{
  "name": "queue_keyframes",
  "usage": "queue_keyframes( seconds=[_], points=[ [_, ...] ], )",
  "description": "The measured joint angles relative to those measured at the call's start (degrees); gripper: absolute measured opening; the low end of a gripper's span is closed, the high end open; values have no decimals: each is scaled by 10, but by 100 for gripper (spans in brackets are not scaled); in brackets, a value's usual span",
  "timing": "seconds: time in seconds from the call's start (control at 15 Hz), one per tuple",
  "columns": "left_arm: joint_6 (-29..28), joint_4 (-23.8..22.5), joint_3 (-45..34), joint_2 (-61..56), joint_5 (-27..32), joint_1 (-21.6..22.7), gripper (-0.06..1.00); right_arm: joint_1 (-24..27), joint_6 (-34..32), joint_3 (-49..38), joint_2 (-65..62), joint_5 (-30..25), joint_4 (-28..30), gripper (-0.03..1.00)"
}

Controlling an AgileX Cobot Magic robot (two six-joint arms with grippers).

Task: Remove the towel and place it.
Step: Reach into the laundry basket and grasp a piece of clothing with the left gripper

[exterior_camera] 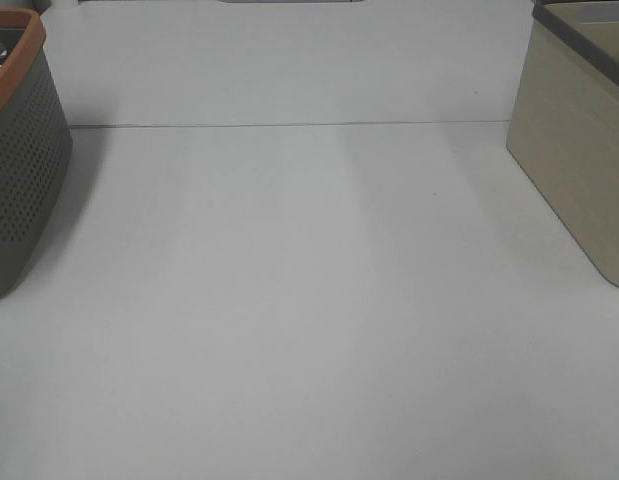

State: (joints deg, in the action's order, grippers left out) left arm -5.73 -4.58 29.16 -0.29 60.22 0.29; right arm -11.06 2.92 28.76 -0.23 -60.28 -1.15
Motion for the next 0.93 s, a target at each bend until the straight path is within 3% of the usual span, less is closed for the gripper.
queue_keyframes(
  seconds=[0.93],
  points=[
    [0, 1, 0, 0, 0, 0, 73, 0, 0, 0, 0, 0, 0, 63]
  ],
)
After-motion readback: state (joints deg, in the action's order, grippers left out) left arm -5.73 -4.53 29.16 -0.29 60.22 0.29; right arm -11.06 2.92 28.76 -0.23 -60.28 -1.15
